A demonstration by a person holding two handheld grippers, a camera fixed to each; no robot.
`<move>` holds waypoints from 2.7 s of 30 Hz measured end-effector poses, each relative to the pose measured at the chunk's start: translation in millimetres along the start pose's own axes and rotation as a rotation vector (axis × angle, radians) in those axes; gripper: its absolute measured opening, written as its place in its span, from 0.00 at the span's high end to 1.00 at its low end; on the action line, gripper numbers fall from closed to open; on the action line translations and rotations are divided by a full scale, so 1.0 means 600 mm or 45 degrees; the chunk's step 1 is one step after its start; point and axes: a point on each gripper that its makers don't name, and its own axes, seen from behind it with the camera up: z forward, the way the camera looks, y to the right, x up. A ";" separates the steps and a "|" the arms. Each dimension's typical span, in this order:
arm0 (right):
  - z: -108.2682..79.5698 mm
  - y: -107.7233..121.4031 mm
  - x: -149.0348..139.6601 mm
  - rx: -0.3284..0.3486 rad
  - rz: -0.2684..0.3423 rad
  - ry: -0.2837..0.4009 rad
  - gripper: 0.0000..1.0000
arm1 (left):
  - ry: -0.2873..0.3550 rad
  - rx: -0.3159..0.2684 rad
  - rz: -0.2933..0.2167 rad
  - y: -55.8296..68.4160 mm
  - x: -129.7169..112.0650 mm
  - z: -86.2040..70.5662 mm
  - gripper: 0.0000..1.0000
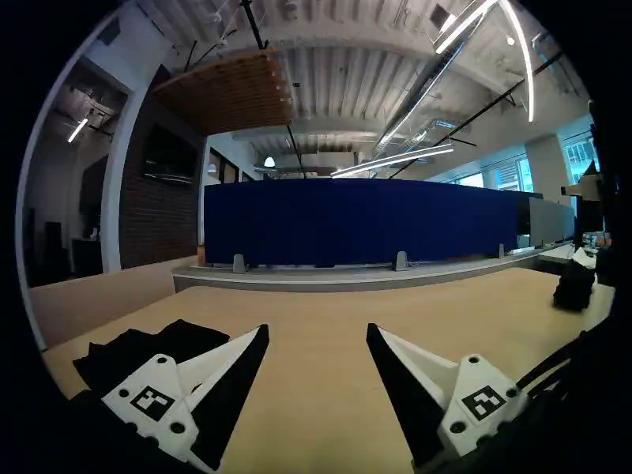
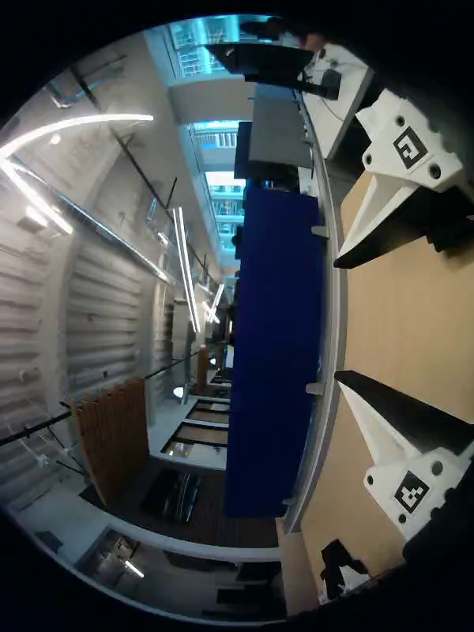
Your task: Fold towel
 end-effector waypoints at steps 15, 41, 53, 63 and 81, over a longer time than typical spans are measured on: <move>-0.010 0.035 -0.092 -0.001 0.010 -0.001 0.00 | 0.001 0.000 0.000 0.000 0.000 -0.004 0.08; -0.017 0.047 -0.251 0.017 0.100 -0.043 0.00 | 0.001 -0.001 -0.001 -0.002 0.000 -0.005 0.07; -0.023 0.035 -0.255 0.043 0.086 -0.033 0.00 | 0.001 -0.001 -0.001 -0.002 0.000 -0.003 0.08; -0.020 0.037 -0.258 0.044 0.091 -0.035 0.00 | 0.001 -0.001 -0.001 -0.001 0.001 -0.005 0.07; -0.016 0.034 -0.259 0.044 0.092 -0.036 0.00 | 0.001 0.000 0.000 -0.001 0.003 -0.004 0.07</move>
